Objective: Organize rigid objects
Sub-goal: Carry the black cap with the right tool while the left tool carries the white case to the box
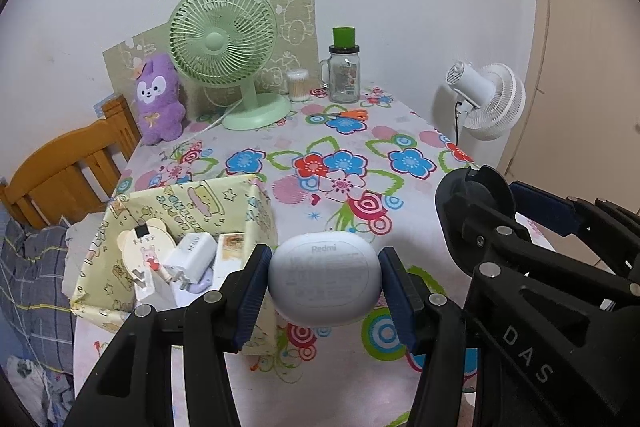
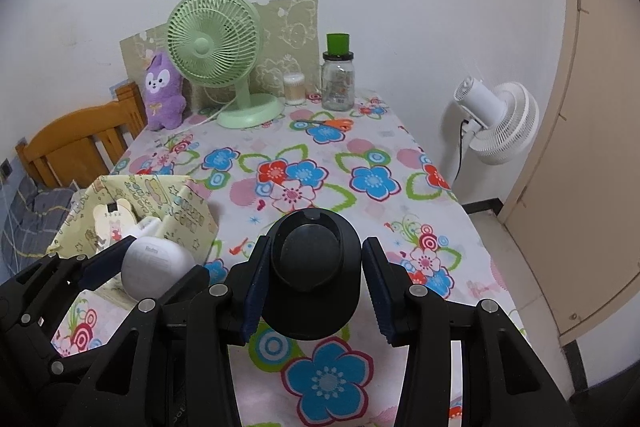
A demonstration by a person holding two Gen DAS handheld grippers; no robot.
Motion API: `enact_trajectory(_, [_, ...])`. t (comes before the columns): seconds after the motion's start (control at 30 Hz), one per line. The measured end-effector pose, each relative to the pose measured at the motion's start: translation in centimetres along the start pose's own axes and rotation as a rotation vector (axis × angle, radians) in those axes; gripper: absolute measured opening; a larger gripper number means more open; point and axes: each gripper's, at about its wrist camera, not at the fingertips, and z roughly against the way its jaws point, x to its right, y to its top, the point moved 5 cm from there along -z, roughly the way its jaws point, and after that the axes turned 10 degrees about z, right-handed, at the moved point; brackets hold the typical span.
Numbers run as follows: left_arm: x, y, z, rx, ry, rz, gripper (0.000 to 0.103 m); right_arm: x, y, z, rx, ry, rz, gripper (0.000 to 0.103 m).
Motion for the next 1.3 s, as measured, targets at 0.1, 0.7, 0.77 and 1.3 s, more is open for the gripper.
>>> enact_trajectory(0.1, [-0.6,0.4,0.0,0.002,0.011,0.001,0.057,-0.6,0.5,-0.1,0.0,0.008,0.004,0.049])
enact_trajectory(0.7, [-5.2,1.7,-0.9,-0.022,0.038,0.018,0.057,-5.1,2.9,-1.9,-0.023,0.059,0.031,0.049])
enact_trajectory(0.77, [-5.8,1.9,-1.1,-0.025,0.042,0.02,0.057,-5.6,3.2,-2.2,-0.026,0.064,0.034,0.049])
enact_trajectory(1.3, [-10.1,2.2,-3.1,-0.064,0.055,0.038,0.057,-10.3,4.5,-5.1,-0.06,0.113,0.067,0.049])
